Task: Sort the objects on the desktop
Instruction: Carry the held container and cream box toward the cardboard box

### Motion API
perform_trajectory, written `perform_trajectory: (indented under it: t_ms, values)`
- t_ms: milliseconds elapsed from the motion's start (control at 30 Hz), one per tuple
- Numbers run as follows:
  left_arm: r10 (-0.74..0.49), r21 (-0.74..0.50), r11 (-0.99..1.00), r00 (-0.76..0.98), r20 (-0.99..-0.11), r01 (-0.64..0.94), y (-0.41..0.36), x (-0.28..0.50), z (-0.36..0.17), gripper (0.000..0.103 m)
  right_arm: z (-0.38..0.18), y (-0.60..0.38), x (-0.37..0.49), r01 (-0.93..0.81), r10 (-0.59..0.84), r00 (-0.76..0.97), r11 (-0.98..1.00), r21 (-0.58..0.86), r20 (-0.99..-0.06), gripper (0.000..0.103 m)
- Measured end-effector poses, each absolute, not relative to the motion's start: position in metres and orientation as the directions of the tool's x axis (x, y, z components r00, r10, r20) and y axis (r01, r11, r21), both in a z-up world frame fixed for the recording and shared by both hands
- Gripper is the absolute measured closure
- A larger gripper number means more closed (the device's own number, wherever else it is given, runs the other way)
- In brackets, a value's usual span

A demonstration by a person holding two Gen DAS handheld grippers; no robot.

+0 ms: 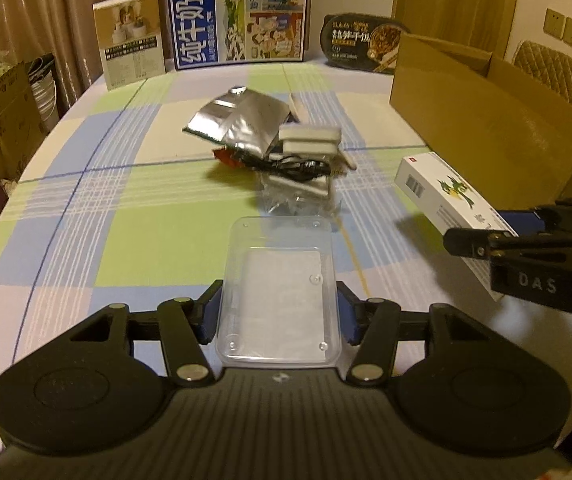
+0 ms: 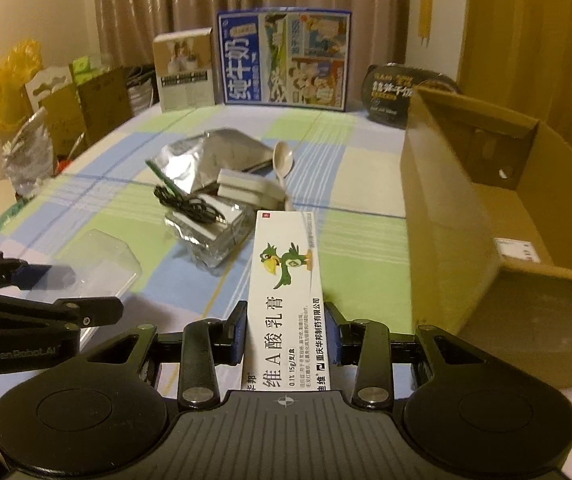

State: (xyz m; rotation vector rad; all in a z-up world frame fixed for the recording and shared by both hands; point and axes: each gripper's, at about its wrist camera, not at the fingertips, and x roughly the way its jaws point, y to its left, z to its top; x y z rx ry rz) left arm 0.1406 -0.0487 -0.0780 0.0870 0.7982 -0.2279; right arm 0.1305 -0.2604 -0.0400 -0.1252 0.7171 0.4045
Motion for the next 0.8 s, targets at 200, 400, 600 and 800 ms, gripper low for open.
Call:
perform_trajectory:
  t_ms: [200, 400, 600, 800]
  values:
    - [-0.187, -0.043, 0.974, 0.681, -0.708, 0.223, -0.049, 0.123, -0.060, 0.052, -0.013, -0.271, 0.110, -0.381, 0.324, 0.706, 0.923, 0.048, -0.629, 0.068]
    - [-0.202, -0.050, 0.971, 0.691, -0.694, 0.234, -0.056, 0.100, -0.040, 0.052, 0.014, -0.287, 0.093, -0.349, 0.314, 0.739, 0.935, 0.060, -0.596, 0.068]
    - [-0.233, -0.051, 0.961, 0.701, -0.674, 0.271, -0.072, 0.088, -0.019, 0.052, 0.037, -0.313, 0.082, -0.299, 0.274, 0.779, 0.953, 0.051, -0.564, 0.068]
    - [-0.294, -0.075, 0.943, 0.704, -0.647, 0.326, -0.105, 0.089, 0.001, 0.052, 0.058, -0.349, 0.080, -0.221, 0.200, 0.820, 0.975, 0.026, -0.536, 0.068]
